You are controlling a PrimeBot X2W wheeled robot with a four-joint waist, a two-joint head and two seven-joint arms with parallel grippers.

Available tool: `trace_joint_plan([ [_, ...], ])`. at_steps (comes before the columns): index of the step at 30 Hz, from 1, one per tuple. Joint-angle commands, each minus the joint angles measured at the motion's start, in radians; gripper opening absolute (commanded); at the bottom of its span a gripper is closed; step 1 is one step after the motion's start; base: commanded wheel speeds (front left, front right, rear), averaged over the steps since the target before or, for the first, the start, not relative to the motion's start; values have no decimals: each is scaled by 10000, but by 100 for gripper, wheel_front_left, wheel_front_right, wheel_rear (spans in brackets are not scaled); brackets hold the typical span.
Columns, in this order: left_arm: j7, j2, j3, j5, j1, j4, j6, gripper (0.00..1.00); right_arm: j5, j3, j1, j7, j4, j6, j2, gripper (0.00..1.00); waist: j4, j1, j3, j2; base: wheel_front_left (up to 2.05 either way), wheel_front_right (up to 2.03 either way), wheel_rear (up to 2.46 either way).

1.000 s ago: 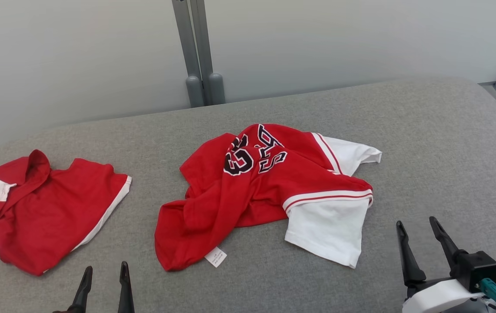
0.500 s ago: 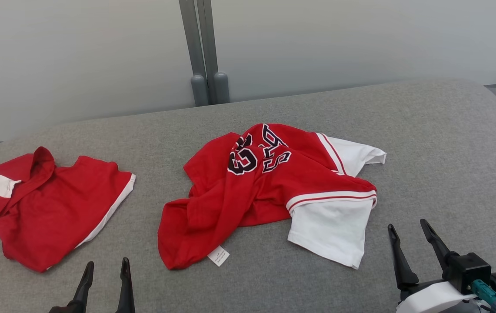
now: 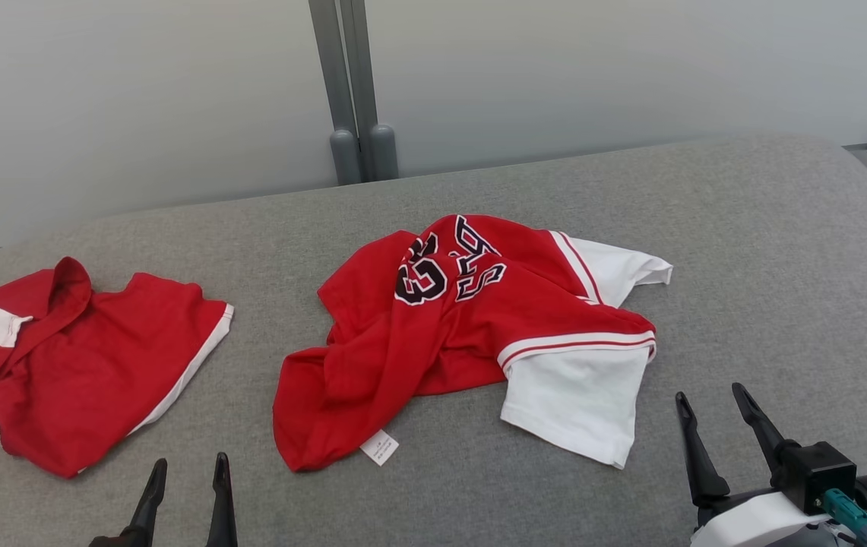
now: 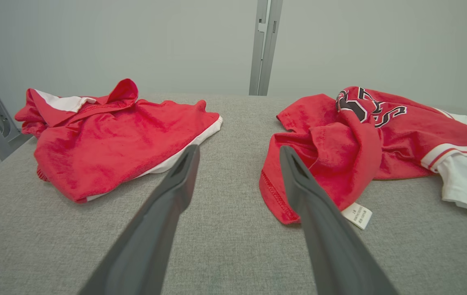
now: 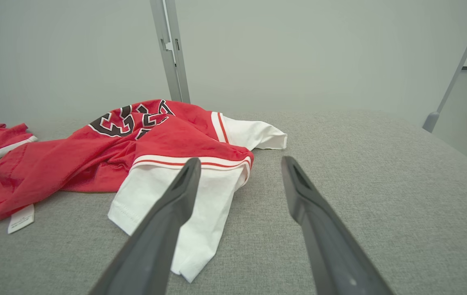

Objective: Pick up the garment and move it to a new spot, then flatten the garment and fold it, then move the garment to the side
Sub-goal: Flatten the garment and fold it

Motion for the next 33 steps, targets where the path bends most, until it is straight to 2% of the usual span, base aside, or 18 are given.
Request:
trace_joint_plan([
  [1,-3,-10,36,-50,-134,3,3,100,2,3,-60,-30,-23,1,13,100,-16,0,9,0,0,0,0],
  [16,-3,-12,-146,111,-337,60,63,100,175,-2,-211,-30,-52,1,138,100,-95,0,172,0,0,0,0],
  [23,264,-3,-1212,244,-1430,1307,-110,100,114,496,-1288,238,1824,3,256,100,45,0,951,0,0,0,0],
  [28,942,3,-1845,262,-2616,2219,-213,100,-122,663,-2617,1106,3019,1,359,100,152,0,1885,0,0,0,0],
  [33,1130,9,-2221,2,-3346,2778,-298,100,-312,529,-3283,1922,3872,1,456,100,278,0,2408,0,0,0,0],
])
